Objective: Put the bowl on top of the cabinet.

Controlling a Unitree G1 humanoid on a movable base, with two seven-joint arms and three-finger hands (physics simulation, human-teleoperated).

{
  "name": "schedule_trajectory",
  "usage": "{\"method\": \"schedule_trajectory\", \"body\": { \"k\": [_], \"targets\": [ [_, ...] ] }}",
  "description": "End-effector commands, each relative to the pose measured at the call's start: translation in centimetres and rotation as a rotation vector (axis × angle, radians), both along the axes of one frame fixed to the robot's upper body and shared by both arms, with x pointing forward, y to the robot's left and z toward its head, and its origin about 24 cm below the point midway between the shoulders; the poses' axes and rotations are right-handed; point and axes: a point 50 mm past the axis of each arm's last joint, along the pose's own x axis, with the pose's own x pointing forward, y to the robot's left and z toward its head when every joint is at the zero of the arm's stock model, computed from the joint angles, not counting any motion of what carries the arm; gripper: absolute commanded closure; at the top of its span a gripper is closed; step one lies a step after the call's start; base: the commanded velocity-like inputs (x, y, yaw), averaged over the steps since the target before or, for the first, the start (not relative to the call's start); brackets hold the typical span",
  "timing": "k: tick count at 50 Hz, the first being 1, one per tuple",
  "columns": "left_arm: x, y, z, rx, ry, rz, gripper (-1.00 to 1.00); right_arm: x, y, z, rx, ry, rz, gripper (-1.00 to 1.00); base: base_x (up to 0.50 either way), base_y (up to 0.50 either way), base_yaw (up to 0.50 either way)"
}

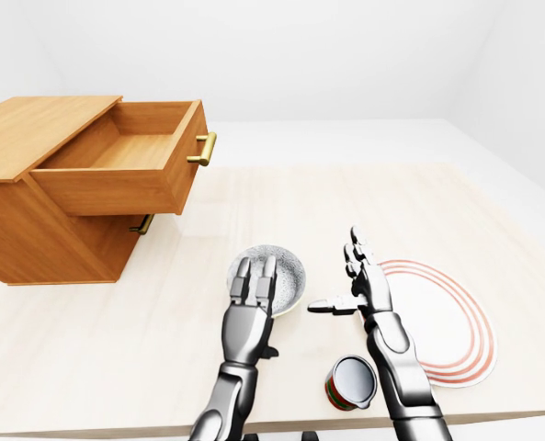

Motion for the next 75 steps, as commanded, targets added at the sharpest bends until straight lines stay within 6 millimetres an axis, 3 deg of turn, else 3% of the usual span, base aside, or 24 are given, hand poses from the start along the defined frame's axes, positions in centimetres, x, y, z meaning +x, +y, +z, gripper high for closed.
{"method": "schedule_trajectory", "body": {
  "k": [1, 14, 15, 16, 17, 45, 75],
  "targets": [
    [-0.2, -0.8, -0.6, 0.049, 0.012, -0.044, -1.00, -0.1, 0.1, 0.0, -0.001, -0.001, 0.005, -1.00, 0.00, 0.00, 0.00],
    [0.6, -0.9, -0.8, 0.048, 0.017, -0.040, -1.00, 0.0, 0.2, 0.0, -0.001, -0.002, 0.010, -1.00, 0.00, 0.00, 0.00],
    [0.7, -0.8, -0.7, 0.042, 0.016, -0.037, -0.43, -0.1, 0.2, 0.1, 0.000, -0.003, 0.010, -1.00, 0.00, 0.00, 0.00],
    [0.7, -0.8, -0.7, 0.042, 0.016, -0.036, -0.43, -0.1, 0.2, 0.1, 0.000, -0.003, 0.010, -1.00, 0.00, 0.00, 0.00],
    [0.7, -0.6, -0.9, 0.049, 0.025, -0.036, 0.96, -0.1, 0.2, 0.1, -0.001, -0.004, 0.012, -1.00, 0.00, 0.00, 0.00],
    [0.6, -0.1, -0.9, 0.034, 0.030, -0.004, 0.94, -0.3, 0.5, 0.3, 0.004, -0.013, 0.026, -1.00, 0.00, 0.00, 0.00],
    [-1.5, 0.9, 4.6, -0.183, -0.139, 0.026, 0.94, -0.2, 0.6, 0.2, 0.004, -0.013, 0.029, -1.00, 0.00, 0.00, 0.00]
  ]
}}
